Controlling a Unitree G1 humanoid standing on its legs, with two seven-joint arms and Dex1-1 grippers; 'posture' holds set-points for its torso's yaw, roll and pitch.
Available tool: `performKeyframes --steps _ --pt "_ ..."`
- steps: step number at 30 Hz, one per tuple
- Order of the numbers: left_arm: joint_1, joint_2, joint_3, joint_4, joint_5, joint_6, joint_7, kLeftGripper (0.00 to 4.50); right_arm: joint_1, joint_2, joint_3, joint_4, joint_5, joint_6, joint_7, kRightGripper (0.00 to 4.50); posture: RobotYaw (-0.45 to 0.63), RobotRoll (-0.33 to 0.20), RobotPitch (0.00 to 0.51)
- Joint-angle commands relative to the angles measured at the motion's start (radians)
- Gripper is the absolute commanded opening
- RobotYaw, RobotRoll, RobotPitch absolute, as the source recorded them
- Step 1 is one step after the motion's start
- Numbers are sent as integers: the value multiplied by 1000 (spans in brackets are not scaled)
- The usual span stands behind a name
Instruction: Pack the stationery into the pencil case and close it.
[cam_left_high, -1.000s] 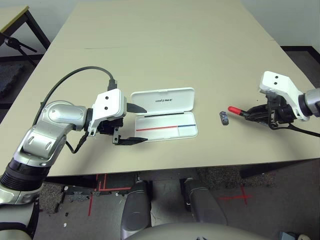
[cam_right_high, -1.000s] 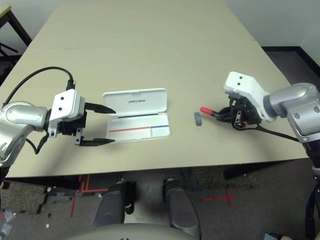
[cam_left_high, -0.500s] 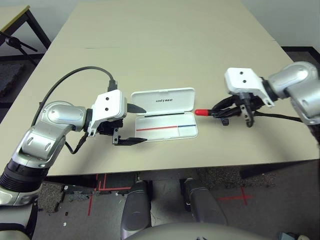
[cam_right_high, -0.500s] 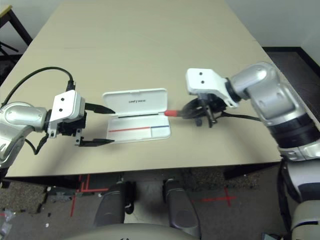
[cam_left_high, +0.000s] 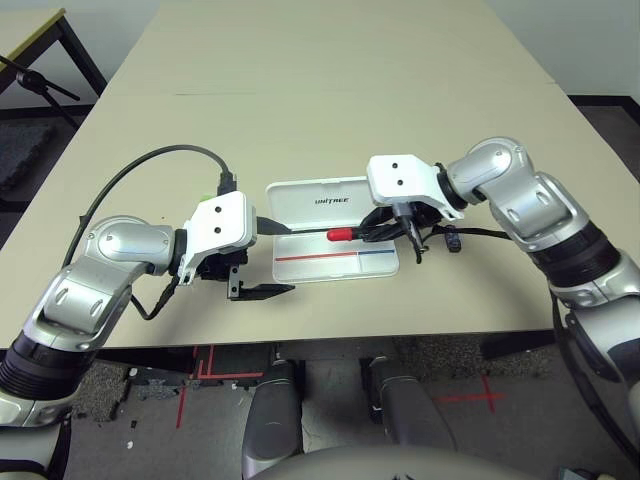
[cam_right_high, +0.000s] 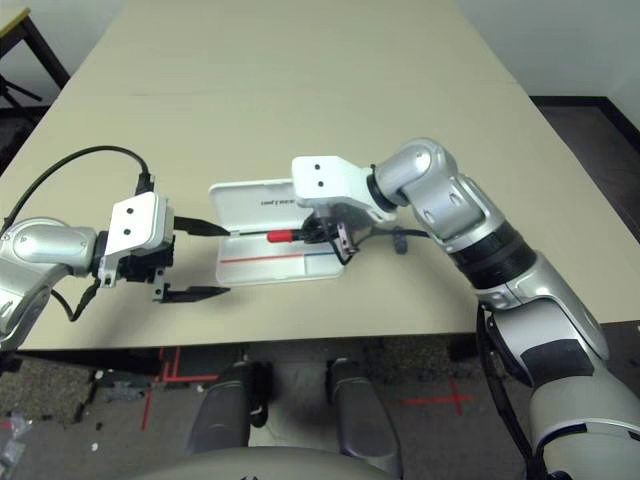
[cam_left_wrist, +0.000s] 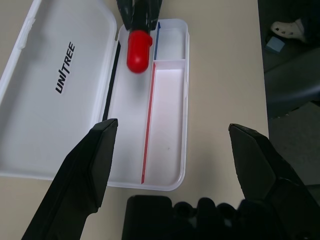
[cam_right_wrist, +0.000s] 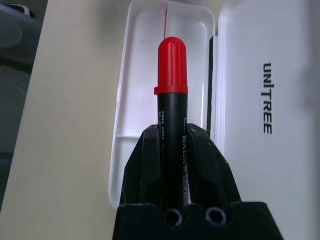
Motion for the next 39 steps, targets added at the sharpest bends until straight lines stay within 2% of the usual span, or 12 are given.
performKeyframes --steps 1,10,17,24,28,34,37,39 --pt "20 11 5 -26 4 8 10 4500 10 20 32 0 -31 1 -29 482 40 0 151" --pt "19 8 -2 -23 11 4 20 4500 15 83 63 57 -90 -20 -98 482 41 0 148" --pt "20 8 -5 -17 18 -1 19 4500 27 124 59 127 -115 -108 -139 482 42 0 148" --pt "29 -4 16 -23 -9 20 28 4500 35 108 20 115 -84 -113 -111 3058 45 0 155" --pt "35 3 36 -35 -30 72 46 4500 45 27 -37 48 -1 -48 -18 4472 46 0 156" --pt "5 1 71 3 -12 137 120 4500 75 -98 -191 9 181 29 99 4472 43 0 158" --pt "-11 13 80 7 -20 238 167 4500 106 -204 -273 -4 293 101 197 4472 36 0 160" --pt "-16 25 83 7 -20 296 188 4500 120 -230 -319 -19 372 166 221 4472 31 0 162"
